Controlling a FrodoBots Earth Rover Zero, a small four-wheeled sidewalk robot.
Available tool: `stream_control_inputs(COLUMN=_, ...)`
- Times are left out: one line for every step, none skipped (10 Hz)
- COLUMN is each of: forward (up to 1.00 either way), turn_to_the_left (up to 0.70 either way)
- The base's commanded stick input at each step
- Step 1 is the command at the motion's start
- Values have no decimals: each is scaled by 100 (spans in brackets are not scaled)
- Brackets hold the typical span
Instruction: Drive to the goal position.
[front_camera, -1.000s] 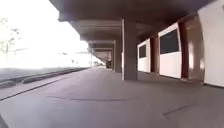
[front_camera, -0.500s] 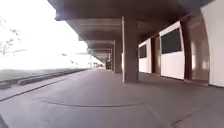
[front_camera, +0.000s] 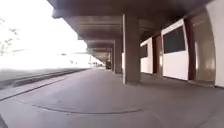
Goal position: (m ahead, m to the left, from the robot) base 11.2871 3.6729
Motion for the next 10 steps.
stream_control_inputs(forward=50, turn_to_the_left=0)
stream_control_inputs(forward=50, turn_to_the_left=0)
stream_control_inputs(forward=50, turn_to_the_left=0)
stream_control_inputs(forward=50, turn_to_the_left=0)
stream_control_inputs(forward=50, turn_to_the_left=0)
stream_control_inputs(forward=50, turn_to_the_left=0)
stream_control_inputs(forward=50, turn_to_the_left=0)
stream_control_inputs(forward=50, turn_to_the_left=0)
stream_control_inputs(forward=50, turn_to_the_left=0)
stream_control_inputs(forward=50, turn_to_the_left=0)
